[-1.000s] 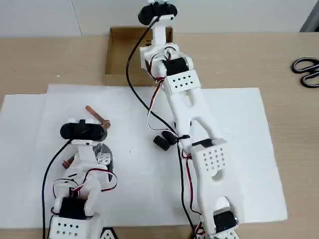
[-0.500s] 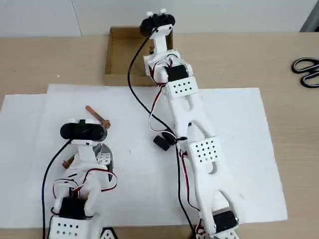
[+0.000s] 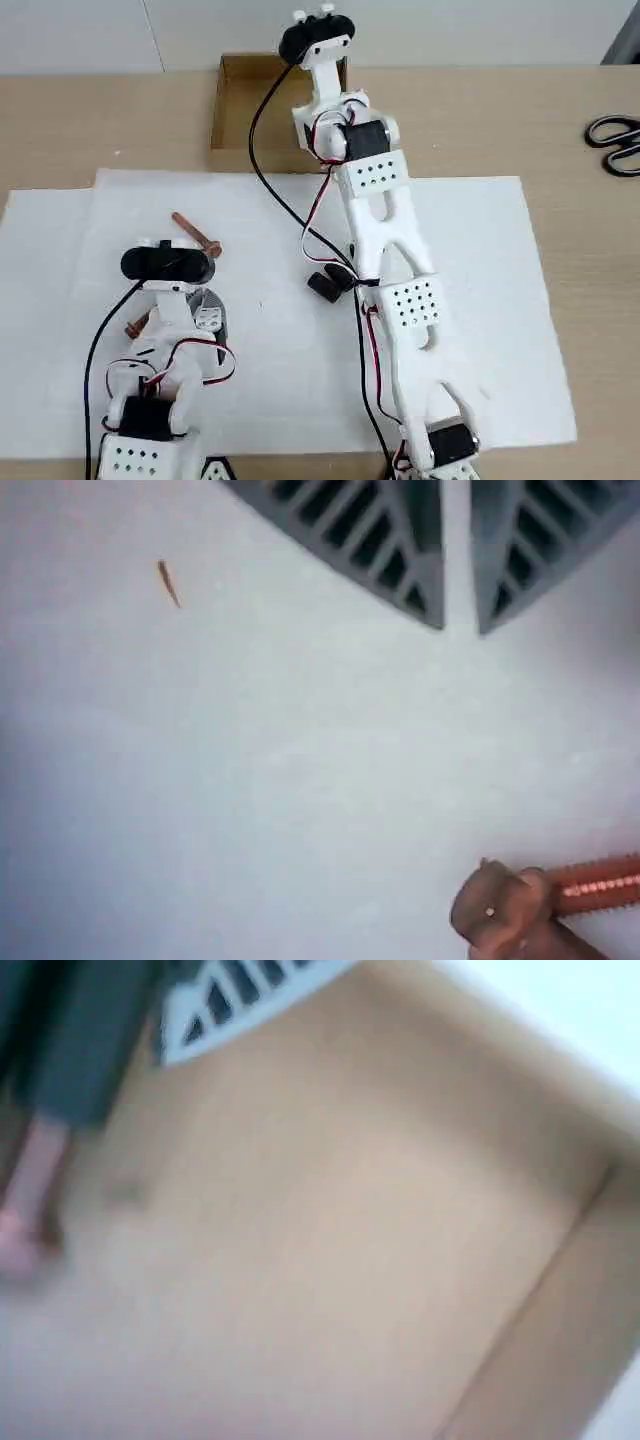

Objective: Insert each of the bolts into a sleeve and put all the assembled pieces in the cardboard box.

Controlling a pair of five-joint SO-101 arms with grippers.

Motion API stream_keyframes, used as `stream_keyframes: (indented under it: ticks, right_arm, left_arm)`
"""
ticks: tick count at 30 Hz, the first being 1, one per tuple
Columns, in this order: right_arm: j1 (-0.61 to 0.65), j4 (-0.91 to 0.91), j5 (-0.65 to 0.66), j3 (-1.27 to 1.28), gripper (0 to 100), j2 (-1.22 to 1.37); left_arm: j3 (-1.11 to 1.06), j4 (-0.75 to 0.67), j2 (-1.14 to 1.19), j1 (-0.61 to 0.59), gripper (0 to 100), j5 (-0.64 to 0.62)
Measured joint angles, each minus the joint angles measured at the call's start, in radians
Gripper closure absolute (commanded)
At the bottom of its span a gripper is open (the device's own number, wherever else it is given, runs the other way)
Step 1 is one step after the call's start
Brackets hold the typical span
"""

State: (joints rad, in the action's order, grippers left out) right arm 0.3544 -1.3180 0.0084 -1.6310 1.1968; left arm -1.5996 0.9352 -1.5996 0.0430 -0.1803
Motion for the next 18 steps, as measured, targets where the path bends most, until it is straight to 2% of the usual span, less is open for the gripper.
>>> stream_keyframes:
  ticks: [4,8,12,18]
  right_arm:
    - [0.002,-0.207,-0.04,-0.009,83.1,-0.034]
    - [0.002,-0.37,-0.114,-0.011,91.3,-0.109]
    - [0.002,-0.4,-0.17,-0.011,98.3,-0.14]
    - [0.038,-0.407,-0.215,-0.011,98.3,-0.189]
  left_arm:
    - [0.0,0.0,0.0,0.0,99,0.0]
    - [0.0,0.0,0.0,0.0,99,0.0]
    - [0.0,0.0,0.0,0.0,99,0.0]
    - [0.0,0.0,0.0,0.0,99,0.0]
